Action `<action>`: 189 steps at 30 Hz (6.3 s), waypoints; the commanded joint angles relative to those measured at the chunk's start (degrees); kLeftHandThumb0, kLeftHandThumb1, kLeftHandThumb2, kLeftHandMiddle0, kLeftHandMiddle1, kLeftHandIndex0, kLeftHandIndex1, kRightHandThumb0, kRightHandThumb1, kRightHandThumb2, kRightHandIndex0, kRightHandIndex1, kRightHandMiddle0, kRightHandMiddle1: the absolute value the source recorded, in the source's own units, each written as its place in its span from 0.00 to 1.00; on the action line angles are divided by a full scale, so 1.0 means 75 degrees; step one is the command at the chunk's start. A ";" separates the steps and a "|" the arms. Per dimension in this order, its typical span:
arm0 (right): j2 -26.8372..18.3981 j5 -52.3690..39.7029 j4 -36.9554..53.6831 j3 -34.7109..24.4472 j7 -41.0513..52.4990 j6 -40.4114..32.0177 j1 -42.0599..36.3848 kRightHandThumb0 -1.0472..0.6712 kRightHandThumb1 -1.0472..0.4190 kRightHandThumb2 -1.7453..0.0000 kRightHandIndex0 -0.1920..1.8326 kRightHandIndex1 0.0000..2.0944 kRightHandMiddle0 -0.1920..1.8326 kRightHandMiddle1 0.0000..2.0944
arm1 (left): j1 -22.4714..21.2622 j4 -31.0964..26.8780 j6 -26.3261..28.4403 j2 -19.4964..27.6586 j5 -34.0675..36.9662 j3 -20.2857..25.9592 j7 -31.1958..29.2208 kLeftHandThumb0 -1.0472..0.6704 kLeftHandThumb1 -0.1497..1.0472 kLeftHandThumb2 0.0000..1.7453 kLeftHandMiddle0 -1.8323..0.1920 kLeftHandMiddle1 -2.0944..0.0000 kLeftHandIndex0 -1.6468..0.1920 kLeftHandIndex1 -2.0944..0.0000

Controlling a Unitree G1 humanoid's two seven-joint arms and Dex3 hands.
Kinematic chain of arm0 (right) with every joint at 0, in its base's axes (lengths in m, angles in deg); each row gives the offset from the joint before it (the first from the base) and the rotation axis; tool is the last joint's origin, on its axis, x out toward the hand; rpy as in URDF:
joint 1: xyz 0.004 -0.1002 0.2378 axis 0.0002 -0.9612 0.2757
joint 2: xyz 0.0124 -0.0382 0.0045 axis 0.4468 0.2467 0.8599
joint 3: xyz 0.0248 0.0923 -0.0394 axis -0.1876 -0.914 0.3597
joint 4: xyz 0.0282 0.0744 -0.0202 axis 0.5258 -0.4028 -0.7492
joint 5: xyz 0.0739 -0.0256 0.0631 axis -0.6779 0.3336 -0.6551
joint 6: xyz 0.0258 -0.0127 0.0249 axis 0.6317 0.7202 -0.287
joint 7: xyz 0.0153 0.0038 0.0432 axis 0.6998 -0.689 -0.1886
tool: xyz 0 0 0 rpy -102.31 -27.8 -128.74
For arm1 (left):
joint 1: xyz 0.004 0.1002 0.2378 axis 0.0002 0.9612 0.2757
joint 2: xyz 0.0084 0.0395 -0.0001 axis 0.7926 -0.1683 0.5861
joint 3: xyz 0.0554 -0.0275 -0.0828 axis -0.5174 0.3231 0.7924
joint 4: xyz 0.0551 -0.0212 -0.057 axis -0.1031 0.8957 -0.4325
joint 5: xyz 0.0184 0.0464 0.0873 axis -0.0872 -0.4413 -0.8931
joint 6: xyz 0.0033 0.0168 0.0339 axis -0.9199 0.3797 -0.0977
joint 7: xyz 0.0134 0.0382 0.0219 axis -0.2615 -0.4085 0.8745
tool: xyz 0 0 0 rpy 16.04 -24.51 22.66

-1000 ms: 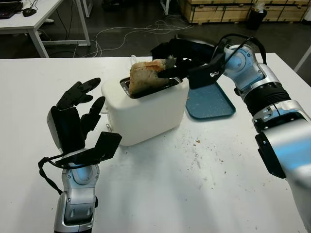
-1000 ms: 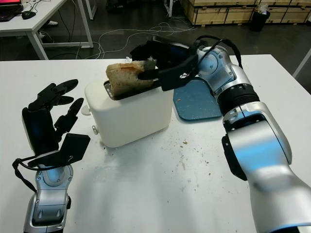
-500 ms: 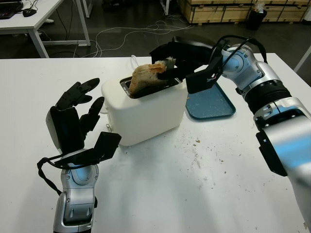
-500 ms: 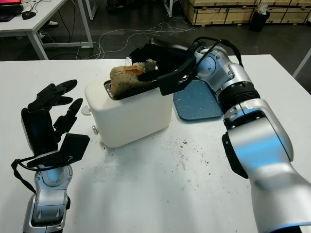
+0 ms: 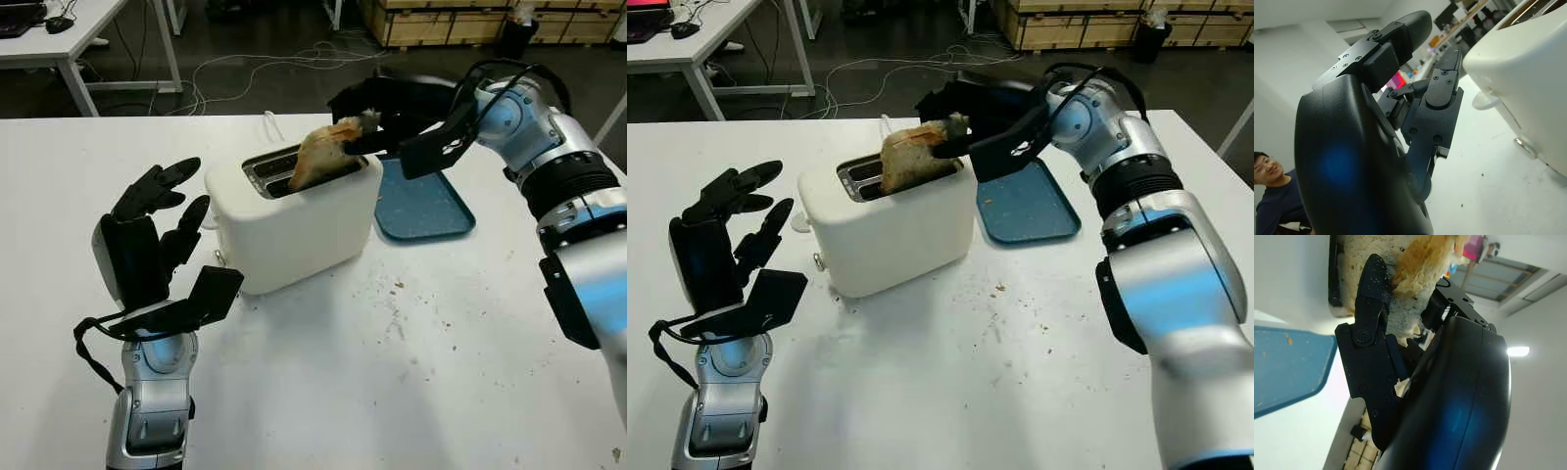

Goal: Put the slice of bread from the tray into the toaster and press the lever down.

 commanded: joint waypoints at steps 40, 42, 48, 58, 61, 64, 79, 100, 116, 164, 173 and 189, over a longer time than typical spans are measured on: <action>0.0220 0.0504 0.0565 0.0737 0.0666 -0.0060 0.0057 0.14 0.09 0.86 0.27 0.62 0.37 0.46 | 0.0050 -0.0061 -0.0041 -0.0048 -0.0190 -0.0016 0.0096 0.50 0.82 0.00 0.55 0.54 0.40 0.87; 0.0111 0.0644 0.0695 0.0829 0.0828 -0.0086 0.0125 0.12 0.09 0.89 0.19 0.41 0.37 0.18 | 0.0054 -0.0057 -0.0052 -0.0038 -0.0210 -0.0016 0.0102 0.50 0.82 0.00 0.54 0.54 0.40 0.87; -0.0173 0.0982 0.1032 0.0865 0.0608 -0.0125 0.0287 0.13 0.09 0.96 0.10 0.12 0.27 0.01 | 0.0020 -0.0030 -0.0082 -0.0047 -0.0110 0.0003 0.0064 0.51 0.82 0.00 0.54 0.55 0.39 0.87; -0.0604 0.1467 0.1306 0.0669 -0.0328 -0.0398 0.0651 0.14 0.11 1.00 0.09 0.00 0.20 0.00 | -0.0040 -0.0030 -0.0055 -0.0029 -0.0097 -0.0003 -0.0010 0.52 0.82 0.00 0.54 0.54 0.39 0.87; -0.0768 0.1471 0.1393 0.0496 -0.0794 -0.0394 0.0664 0.15 0.11 1.00 0.09 0.00 0.20 0.00 | -0.0048 0.0001 -0.0102 -0.0013 -0.0098 -0.0002 0.0016 0.50 0.82 0.00 0.54 0.54 0.39 0.87; -0.0902 0.1423 0.1465 0.0294 -0.1344 -0.0294 0.0534 0.17 0.10 1.00 0.10 0.00 0.20 0.00 | -0.0057 0.0024 -0.0123 -0.0010 -0.0094 -0.0001 0.0035 0.50 0.82 0.00 0.54 0.54 0.39 0.87; 0.0302 -0.4559 0.3195 -0.2906 -0.1386 -0.0304 -0.4561 0.42 0.09 0.91 0.57 0.22 0.54 0.04 | -0.0087 0.0059 -0.0208 0.0368 -0.0069 0.0195 -0.0182 0.51 0.80 0.00 0.53 0.54 0.38 0.87; 0.1807 -0.4833 0.7274 -0.3805 -0.2344 -0.2275 -0.9256 0.38 0.09 0.86 0.60 0.25 0.61 0.02 | 0.0262 -0.2413 0.1496 0.2794 -0.1963 0.0486 -0.4641 0.51 0.79 0.00 0.16 0.91 0.21 1.00; 0.2198 -0.4188 0.7210 -0.3831 -0.2850 -0.2036 -0.8945 0.38 0.09 0.89 0.59 0.39 0.65 0.01 | -0.0061 -0.2728 0.2246 0.2221 -0.3363 -0.0148 -0.5952 0.52 0.82 0.00 0.14 0.87 0.31 1.00; 0.2275 -0.3444 0.7472 -0.3811 -0.3472 -0.1572 -0.9033 0.36 0.09 0.89 0.56 0.57 0.72 0.00 | -0.0460 -0.1064 0.2260 0.2351 -0.3893 -0.0388 -0.5601 0.48 0.89 0.00 0.27 0.69 0.35 1.00; 0.2302 -0.3569 0.7444 -0.3815 -0.3443 -0.1542 -0.9051 0.36 0.09 0.89 0.56 0.59 0.72 0.01 | -0.0597 -0.0570 0.2332 0.2396 -0.3672 -0.0367 -0.5550 0.49 0.89 0.00 0.29 0.68 0.35 1.00; 0.2291 -0.3538 0.7519 -0.3818 -0.3477 -0.1687 -0.9091 0.35 0.09 0.88 0.55 0.57 0.72 0.00 | -0.0690 -0.0208 0.2375 0.2563 -0.3582 -0.0462 -0.5434 0.48 0.89 0.01 0.35 0.55 0.29 0.98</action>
